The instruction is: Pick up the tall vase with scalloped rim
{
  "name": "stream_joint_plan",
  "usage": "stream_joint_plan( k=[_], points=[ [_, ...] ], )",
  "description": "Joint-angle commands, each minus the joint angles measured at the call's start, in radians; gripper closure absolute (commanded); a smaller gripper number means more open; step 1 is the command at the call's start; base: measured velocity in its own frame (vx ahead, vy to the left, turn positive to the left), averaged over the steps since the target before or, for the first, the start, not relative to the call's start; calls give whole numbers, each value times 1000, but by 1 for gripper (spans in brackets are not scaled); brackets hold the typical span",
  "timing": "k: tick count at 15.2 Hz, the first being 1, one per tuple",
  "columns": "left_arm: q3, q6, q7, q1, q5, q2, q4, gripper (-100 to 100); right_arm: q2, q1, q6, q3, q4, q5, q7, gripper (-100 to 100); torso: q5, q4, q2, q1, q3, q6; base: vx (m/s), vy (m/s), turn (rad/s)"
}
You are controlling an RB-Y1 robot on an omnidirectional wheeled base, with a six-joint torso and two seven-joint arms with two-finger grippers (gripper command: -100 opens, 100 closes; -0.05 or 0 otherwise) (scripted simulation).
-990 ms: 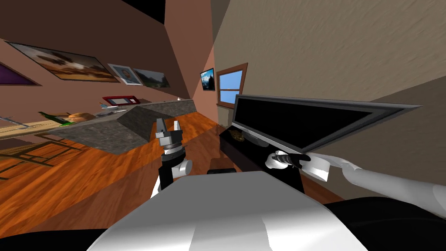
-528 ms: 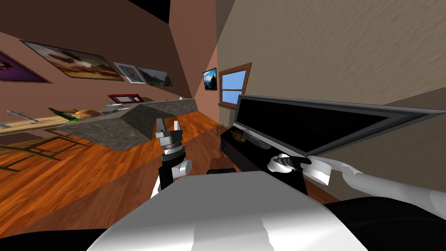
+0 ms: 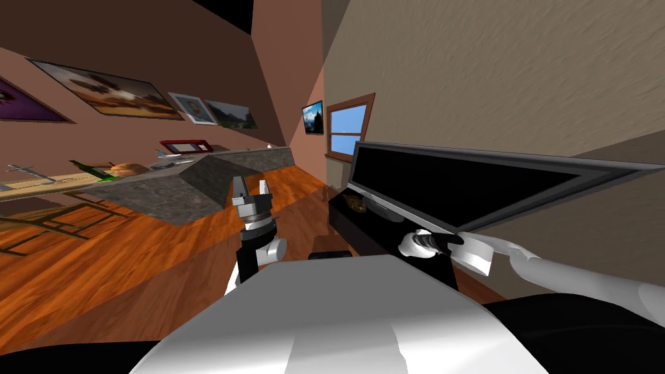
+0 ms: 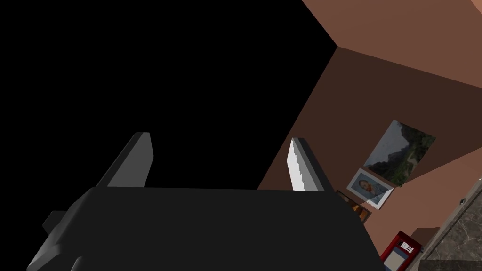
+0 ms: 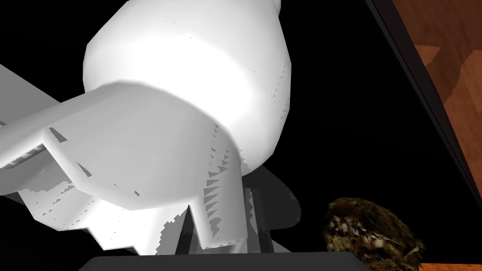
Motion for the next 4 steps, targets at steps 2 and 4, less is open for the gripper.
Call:
stream_joint_plan(
  k=[2, 4],
  points=[
    [0, 0, 0, 0, 0, 0, 0, 0, -47, 5, 4, -11, -33, -26, 1, 100, 1, 0, 1, 2, 1, 1, -29, 42, -112],
    [0, 0, 0, 0, 0, 0, 0, 0, -46, 12, 1, -14, -32, -20, -1, 100, 2, 1, 3, 4, 2, 0, -28, 40, -60]
  ],
)
